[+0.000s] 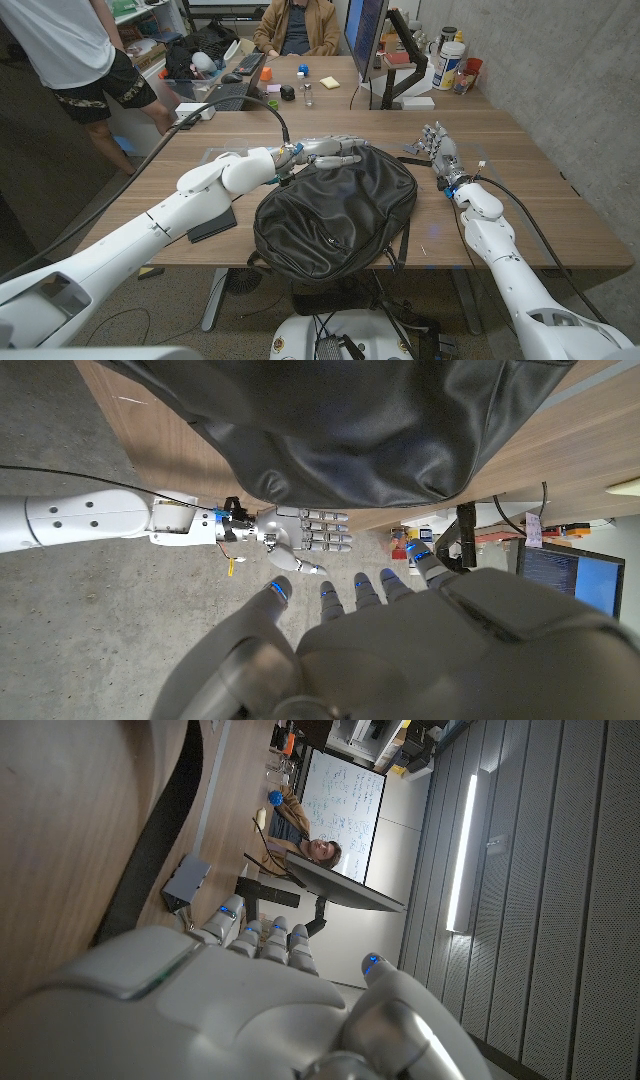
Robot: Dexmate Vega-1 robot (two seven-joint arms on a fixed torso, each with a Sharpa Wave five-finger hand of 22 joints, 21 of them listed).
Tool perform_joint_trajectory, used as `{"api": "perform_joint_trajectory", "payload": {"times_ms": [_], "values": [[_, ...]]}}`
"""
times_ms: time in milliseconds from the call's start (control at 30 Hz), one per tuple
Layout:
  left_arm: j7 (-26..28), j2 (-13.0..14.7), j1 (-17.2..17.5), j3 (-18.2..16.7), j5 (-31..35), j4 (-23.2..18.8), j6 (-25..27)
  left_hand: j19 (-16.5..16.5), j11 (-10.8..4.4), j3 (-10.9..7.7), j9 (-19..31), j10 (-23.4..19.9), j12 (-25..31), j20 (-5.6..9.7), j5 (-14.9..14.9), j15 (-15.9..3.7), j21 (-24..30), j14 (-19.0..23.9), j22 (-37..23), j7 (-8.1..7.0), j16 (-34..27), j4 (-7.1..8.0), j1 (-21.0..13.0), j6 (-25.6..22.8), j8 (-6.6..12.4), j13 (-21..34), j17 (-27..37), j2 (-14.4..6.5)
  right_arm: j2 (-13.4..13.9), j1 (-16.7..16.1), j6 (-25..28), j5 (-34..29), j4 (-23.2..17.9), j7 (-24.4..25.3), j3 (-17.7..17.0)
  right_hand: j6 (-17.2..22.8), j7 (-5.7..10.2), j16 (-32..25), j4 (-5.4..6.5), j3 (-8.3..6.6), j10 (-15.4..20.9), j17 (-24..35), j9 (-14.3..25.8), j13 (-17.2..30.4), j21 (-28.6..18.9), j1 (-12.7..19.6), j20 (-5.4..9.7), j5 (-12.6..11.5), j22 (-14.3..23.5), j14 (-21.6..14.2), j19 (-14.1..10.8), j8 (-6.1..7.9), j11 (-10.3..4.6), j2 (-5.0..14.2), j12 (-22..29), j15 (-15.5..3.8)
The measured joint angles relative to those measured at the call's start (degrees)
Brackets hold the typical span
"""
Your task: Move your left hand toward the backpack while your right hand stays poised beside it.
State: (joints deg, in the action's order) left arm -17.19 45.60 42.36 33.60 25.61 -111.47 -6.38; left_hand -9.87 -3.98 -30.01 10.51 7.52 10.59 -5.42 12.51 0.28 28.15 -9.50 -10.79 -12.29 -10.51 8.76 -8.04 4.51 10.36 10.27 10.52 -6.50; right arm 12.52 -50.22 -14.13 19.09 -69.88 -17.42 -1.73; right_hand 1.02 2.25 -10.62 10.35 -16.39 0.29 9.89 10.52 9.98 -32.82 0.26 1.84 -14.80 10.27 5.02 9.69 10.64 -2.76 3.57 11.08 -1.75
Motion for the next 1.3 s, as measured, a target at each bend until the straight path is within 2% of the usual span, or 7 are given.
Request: {"api": "perform_joint_trajectory", "payload": {"times_ms": [900, 1300], "values": [[-0.67, 0.79, 0.91, 0.0, 0.21, -1.06, 0.78, 0.22, -0.33, 0.15, 0.0, 0.32, 0.0, -0.22, 0.0, 0.0, -0.44, 0.0, 0.0, -0.09, 0.0, -0.15, 0.0, 0.52, 0.0, 0.0, 0.0, 0.0, 0.1, -0.76, 0.25, 0.07, -1.15, 0.24, 0.06, 0.0, 0.0, 0.0, 0.0, 0.0, -0.11, 0.0, 0.0, 0.0, 0.44, 0.0, 0.0, 0.0, -0.01, 0.0, 0.0, 0.0, -0.11, 0.0, 0.0, 0.0], [-0.98, 1.14, 1.13, -0.14, 0.21, -1.2, 0.83, -0.1, -0.01, 0.39, 0.0, 0.63, 0.0, -0.53, 0.23, 0.25, -0.44, -0.25, 0.01, -0.2, 0.0, 0.09, 0.0, 1.03, 0.0, 0.0, 0.0, 0.0, 0.1, -1.05, 0.34, -0.08, -1.67, 0.64, 0.26, 0.0, 0.0, 0.0, 0.0, 0.0, -0.11, 0.0, 0.0, 0.0, 0.44, 0.0, 0.0, 0.0, -0.01, 0.0, 0.0, 0.0, -0.11, 0.0, 0.0, 0.0]]}}
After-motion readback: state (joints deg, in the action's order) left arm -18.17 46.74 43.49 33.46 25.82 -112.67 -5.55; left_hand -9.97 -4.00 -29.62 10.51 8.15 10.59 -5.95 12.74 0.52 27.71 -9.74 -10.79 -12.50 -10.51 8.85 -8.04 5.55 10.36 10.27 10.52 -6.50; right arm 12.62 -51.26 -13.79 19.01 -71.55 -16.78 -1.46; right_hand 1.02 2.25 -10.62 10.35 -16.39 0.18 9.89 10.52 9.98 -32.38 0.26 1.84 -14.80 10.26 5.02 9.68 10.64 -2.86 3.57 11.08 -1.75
